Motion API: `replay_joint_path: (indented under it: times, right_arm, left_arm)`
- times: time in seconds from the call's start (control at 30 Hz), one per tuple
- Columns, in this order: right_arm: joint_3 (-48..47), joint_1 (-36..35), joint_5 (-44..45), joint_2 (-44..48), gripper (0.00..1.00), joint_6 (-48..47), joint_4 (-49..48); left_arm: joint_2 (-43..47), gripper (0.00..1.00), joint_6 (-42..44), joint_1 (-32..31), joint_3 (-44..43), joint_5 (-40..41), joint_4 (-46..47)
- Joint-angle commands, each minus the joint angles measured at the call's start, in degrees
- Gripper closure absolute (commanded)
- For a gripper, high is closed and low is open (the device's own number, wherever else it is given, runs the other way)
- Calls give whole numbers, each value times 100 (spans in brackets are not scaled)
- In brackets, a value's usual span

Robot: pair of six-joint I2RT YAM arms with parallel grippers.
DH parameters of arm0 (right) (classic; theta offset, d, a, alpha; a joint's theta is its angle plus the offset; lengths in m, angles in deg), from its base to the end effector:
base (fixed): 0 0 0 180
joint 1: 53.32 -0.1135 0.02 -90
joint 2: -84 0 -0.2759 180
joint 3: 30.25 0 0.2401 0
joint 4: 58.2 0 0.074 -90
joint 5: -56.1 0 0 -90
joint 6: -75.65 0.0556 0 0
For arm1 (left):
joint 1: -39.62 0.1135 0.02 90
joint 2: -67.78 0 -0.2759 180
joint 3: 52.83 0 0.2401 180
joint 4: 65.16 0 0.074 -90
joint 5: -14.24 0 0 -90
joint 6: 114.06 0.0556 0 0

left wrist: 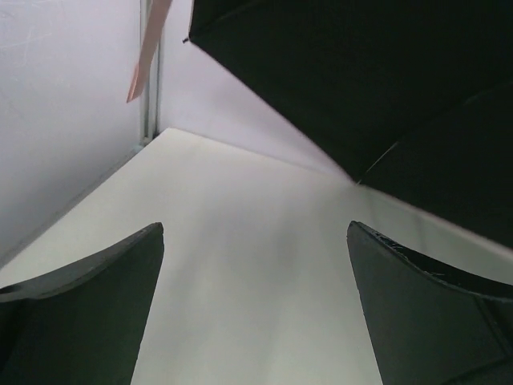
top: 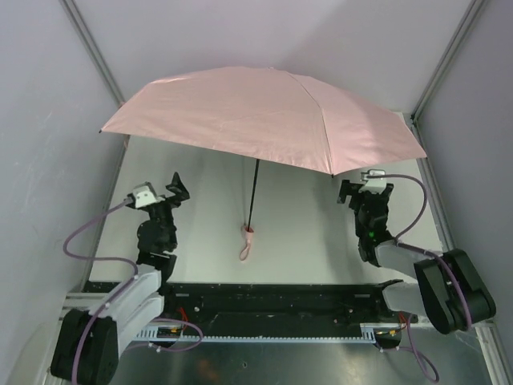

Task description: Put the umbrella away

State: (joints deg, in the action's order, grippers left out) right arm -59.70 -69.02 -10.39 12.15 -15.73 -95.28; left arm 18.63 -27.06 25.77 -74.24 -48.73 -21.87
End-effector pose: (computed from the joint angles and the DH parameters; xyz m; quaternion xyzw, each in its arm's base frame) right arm 0.2330 0.0425 0.2022 0.0282 0.7360 -0.0672 0.6730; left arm 0.1721 -0.0164 0.2436 -0.1296 0.6032 0.0264 0.7866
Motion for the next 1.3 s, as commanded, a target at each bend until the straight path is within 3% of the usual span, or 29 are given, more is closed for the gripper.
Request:
replay_joint_path:
  times: [0.0,0.1,0.2,0.33,0.43,0.53,0.63,0.73,0.87,1.03,1.27]
  right_arm:
    - [-266,-785,1394,611,1,-98,842]
    - [-902,-1274,2148,1093,1,776,2405]
    - [-1264,-1323,1189,1622,1,1392,3615]
    - [-781,-1071,139,2400,1,2290,3255]
    - [-685,-750,-691,2695,1,2814,3211]
    - [-918,-674,-1080,2589,1,3142,3658]
    - [-966,-1101,-880,2284,1,3157,3479]
    - [-1040,-1558,-651,1680,1,3317,2717]
    - [-1394,-2194,-137,515,1,3327,1173]
    - [-2259,-2331,-19,-770,1,3104,-29]
    - [-2620,-2314,-351,-1251,0,2409,-648]
  left_arm:
    - [605,1,-1817,-103,-460,546,-1421]
    - [801,1,-2963,-115,-675,194,-2153]
    - [1084,1,-4141,-96,-718,-237,-2648]
    - [1833,0,-5602,20,-281,-695,-2773]
    - [2157,1,-6160,146,296,-1000,-1887]
    - [1906,1,-5733,398,156,-1847,-1504]
    - [1272,1,-5433,454,-315,-2590,-1624]
    - [284,5,-5215,404,-847,-3473,-1625]
    - [-1041,13,-4454,-233,-1748,-4287,-1530]
    - [-2561,14,-3840,-924,-2646,-4957,-1409]
    - [-4174,12,-3379,-1458,-3561,-5208,-1304]
